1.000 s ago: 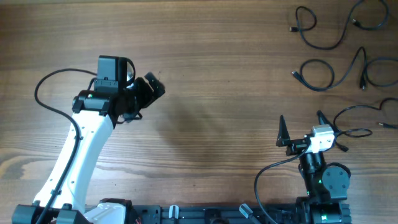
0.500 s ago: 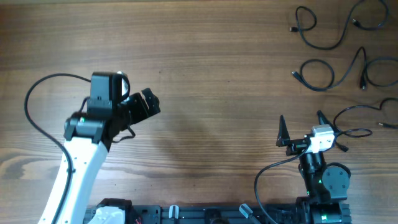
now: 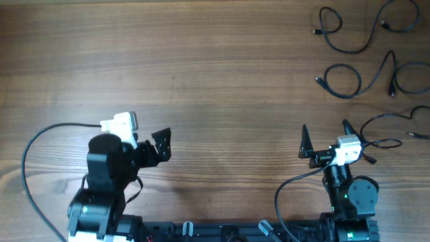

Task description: Untangle cables

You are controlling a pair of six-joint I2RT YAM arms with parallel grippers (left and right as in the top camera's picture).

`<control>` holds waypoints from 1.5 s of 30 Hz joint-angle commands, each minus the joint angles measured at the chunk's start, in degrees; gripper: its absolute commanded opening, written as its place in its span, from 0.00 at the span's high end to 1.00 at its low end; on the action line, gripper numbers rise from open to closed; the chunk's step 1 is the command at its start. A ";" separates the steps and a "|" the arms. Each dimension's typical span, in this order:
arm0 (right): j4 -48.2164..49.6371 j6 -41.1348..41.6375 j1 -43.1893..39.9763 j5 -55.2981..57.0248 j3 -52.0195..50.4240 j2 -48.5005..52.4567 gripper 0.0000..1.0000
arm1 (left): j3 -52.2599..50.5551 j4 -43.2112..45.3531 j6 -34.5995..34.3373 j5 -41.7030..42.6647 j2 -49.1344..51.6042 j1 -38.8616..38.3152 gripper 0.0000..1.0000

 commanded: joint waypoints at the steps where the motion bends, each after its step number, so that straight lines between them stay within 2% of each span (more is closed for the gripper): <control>1: 0.15 0.74 0.02 0.70 0.00 -0.57 0.00 | -3.72 0.17 4.28 1.44 -9.27 -0.20 0.00; 7: 0.15 0.74 0.02 0.70 0.00 -0.57 0.00 | -9.03 0.02 4.33 1.40 -21.18 -0.13 0.00; 11: 0.15 0.76 0.02 0.70 0.00 -0.57 0.00 | -12.76 1.31 4.26 1.40 -24.39 -0.04 0.00; 16: 0.15 0.76 0.02 0.70 0.00 -0.57 0.00 | -14.86 6.08 4.24 1.44 -25.00 -0.04 0.00; 27: 0.15 0.74 0.02 0.70 0.00 -0.57 0.00 | -18.99 7.02 4.04 1.64 -32.94 -0.04 0.00; 41: 0.15 0.74 0.02 0.70 0.00 -0.57 0.00 | -22.47 13.18 3.89 3.76 -33.66 2.89 0.00; 45: 0.15 0.74 0.02 0.70 0.00 -0.57 0.00 | -25.86 19.96 3.80 4.26 -33.66 2.89 0.00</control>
